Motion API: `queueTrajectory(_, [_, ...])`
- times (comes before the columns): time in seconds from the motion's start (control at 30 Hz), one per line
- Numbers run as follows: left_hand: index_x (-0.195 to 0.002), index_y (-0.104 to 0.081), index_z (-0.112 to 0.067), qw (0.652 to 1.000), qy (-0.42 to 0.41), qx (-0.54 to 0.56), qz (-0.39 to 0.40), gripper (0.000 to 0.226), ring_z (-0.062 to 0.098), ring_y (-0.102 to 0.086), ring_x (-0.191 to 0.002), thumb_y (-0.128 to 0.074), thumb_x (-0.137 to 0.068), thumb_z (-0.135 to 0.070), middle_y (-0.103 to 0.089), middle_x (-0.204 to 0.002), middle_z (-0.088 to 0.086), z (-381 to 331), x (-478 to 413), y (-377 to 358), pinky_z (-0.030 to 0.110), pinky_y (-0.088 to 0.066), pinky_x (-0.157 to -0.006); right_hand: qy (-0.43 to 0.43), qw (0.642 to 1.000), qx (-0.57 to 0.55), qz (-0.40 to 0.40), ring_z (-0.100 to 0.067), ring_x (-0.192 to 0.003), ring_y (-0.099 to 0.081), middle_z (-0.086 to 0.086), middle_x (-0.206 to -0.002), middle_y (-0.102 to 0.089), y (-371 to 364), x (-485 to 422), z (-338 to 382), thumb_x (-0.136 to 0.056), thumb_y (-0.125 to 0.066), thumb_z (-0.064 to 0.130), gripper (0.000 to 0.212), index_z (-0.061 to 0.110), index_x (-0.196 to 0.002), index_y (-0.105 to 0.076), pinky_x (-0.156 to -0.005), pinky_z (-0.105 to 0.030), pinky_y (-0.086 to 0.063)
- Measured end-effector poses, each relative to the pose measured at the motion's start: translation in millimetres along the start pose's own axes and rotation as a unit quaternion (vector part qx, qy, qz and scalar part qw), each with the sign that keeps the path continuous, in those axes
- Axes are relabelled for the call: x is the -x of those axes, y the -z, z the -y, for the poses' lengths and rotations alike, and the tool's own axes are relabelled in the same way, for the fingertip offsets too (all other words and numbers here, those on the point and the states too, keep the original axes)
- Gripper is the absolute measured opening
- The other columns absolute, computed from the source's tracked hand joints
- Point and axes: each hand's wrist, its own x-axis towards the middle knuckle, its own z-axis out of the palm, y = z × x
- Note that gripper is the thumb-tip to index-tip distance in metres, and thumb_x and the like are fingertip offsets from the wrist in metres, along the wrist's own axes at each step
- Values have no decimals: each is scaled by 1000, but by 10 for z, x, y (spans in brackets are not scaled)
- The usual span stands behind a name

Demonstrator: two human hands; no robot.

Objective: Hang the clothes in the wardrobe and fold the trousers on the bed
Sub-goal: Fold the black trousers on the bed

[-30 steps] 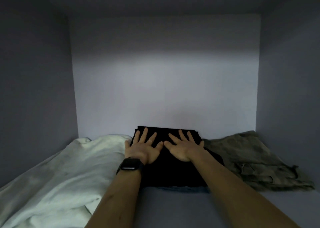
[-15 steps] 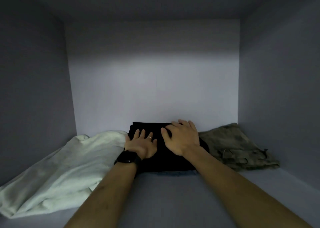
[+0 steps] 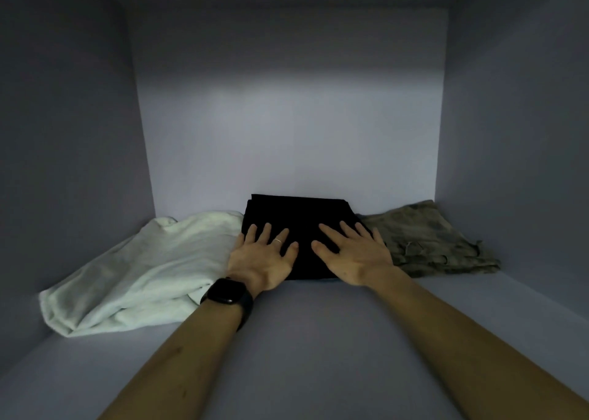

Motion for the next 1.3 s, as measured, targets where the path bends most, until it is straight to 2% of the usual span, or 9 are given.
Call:
queueTrajectory(0.2, [-159,-5,-41,999,6,-29,-17,63,23,8,-155,-11,-100,-62,1,-169,-4,20,-86,-86,45,3,-124,-34,999,27,-10,-24,-155,7,5,-170,1,-11,62,127,-87,-3,82,72,56,-154,3,-120,-56,14])
queueTrajectory(0.4, [-155,-33,-28,997,-18,12,-76,54,22,-11,-154,-25,-105,-48,-26,-164,2,-74,120,20,45,-10,-123,-81,996,32,-6,-29,-155,12,-3,-169,8,115,303,275,-103,-9,59,59,43,-160,-3,-119,-65,8])
queueTrajectory(0.6, [-153,-35,-32,989,-20,1,-146,58,20,-17,-152,-45,-97,-45,-31,-162,0,-182,1026,253,42,-11,-122,50,994,-67,-69,-22,-155,0,3,-169,-7,456,1002,369,-103,-35,50,54,45,-155,-27,-124,-55,-5])
queueTrajectory(0.73, [-151,-36,-36,985,40,27,-168,58,17,-22,-148,-47,-95,-45,-34,-158,-7,-172,1863,236,45,-15,-122,158,956,-151,-193,-22,-151,-22,2,-163,-32,290,1757,407,-99,-49,45,47,40,-146,-50,-122,-41,-21])
queueTrajectory(0.83, [-148,-42,-37,969,85,69,-222,54,16,-29,-145,-48,-95,-45,-41,-154,-9,-162,2541,107,40,-20,-121,216,901,-243,-288,-29,-138,-44,-2,-148,-54,84,2295,395,-93,-55,39,42,27,-130,-68,-114,-43,-37])
queueTrajectory(0.9, [-145,-47,-37,954,126,78,-260,51,15,-34,-143,-49,-95,-43,-45,-151,-11,-142,3097,-80,39,-24,-120,246,870,-290,-314,-28,-133,-49,0,-140,-60,-147,2685,449,-93,-56,38,38,24,-124,-72,-109,-42,-42])
queueTrajectory(1.03, [-142,-50,-38,940,232,77,-237,48,14,-42,-136,-50,-94,-44,-51,-143,-15,-11,4205,-596,37,-35,-113,323,832,-382,-240,-29,-127,-56,-2,-129,-66,-676,3372,713,-94,-64,30,30,16,-117,-76,-106,-45,-45])
queueTrajectory(1.17, [-149,-38,-41,914,375,65,-138,52,11,-35,-140,-48,-98,-47,-45,-149,-17,177,5434,-1153,33,-33,-114,397,816,-417,-53,-22,-123,-58,4,-124,-69,-1254,4128,1167,-94,-63,36,31,19,-117,-75,-101,-46,-48])
queueTrajectory(1.3, [-149,-38,-42,864,493,69,-82,52,13,-44,-134,-47,-98,-46,-50,-146,-15,188,6631,-1545,31,-37,-107,469,781,-400,103,-14,-118,-60,11,-121,-69,-1756,4931,1554,-97,-56,45,36,24,-121,-73,-100,-39,-50])
